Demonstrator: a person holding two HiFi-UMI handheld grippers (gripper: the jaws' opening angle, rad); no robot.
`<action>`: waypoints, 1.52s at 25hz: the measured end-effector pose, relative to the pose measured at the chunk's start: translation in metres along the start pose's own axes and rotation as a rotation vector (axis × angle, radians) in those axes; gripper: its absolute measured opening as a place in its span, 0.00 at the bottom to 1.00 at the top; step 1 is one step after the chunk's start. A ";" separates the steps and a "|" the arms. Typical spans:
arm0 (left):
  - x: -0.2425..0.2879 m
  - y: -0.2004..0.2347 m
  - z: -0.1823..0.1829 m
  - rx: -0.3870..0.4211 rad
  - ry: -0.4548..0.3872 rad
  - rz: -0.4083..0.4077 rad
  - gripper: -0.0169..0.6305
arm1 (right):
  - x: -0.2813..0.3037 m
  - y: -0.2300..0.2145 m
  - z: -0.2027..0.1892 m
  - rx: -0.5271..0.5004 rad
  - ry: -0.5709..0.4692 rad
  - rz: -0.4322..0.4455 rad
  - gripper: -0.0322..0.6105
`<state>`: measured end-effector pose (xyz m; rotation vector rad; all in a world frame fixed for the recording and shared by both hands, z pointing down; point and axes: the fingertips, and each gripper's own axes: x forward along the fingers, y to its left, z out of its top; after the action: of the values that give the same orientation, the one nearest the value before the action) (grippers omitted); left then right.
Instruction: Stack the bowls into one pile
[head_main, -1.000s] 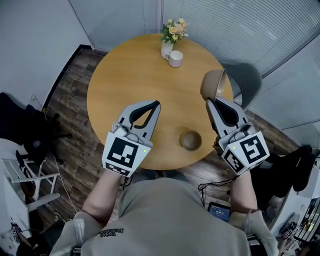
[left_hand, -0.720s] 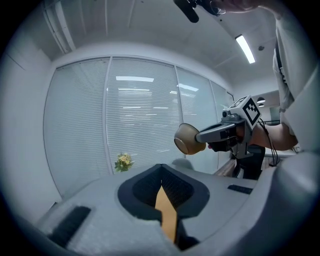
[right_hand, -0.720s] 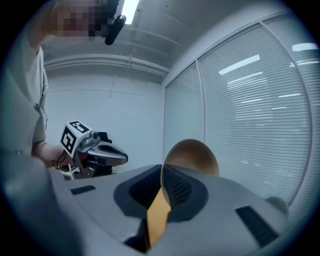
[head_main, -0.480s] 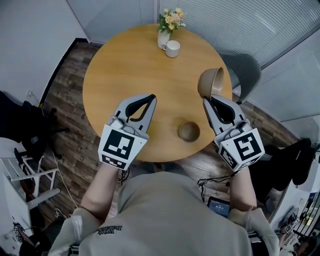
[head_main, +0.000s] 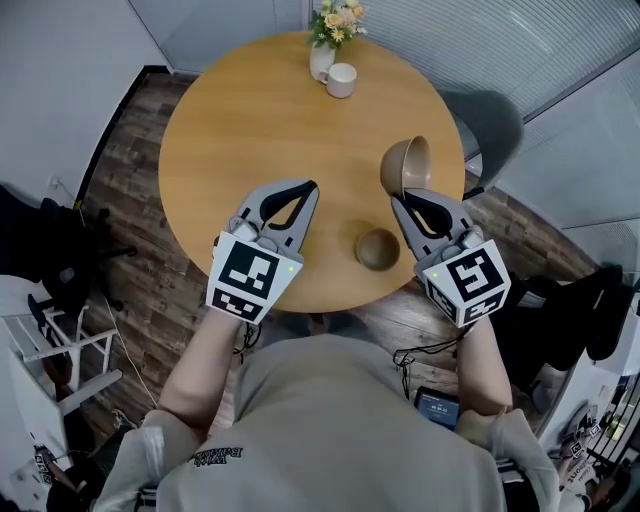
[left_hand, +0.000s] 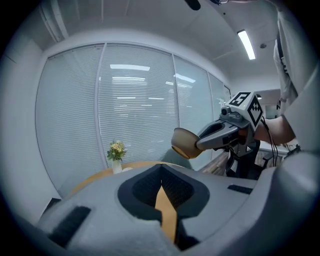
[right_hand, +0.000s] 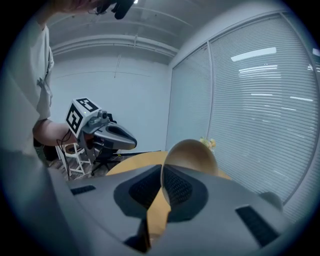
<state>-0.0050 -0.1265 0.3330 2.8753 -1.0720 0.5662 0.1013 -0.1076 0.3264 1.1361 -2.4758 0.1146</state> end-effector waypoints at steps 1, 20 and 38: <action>0.003 -0.001 -0.005 -0.001 0.011 -0.007 0.06 | 0.003 0.000 -0.006 0.003 0.017 0.002 0.11; 0.074 -0.044 -0.107 -0.078 0.214 -0.181 0.06 | 0.039 0.022 -0.148 0.179 0.319 0.140 0.11; 0.093 -0.099 -0.204 -0.182 0.416 -0.311 0.06 | 0.036 0.072 -0.275 0.291 0.598 0.289 0.11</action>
<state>0.0564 -0.0797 0.5654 2.5311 -0.5713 0.9309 0.1187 -0.0187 0.5981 0.6941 -2.0912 0.7969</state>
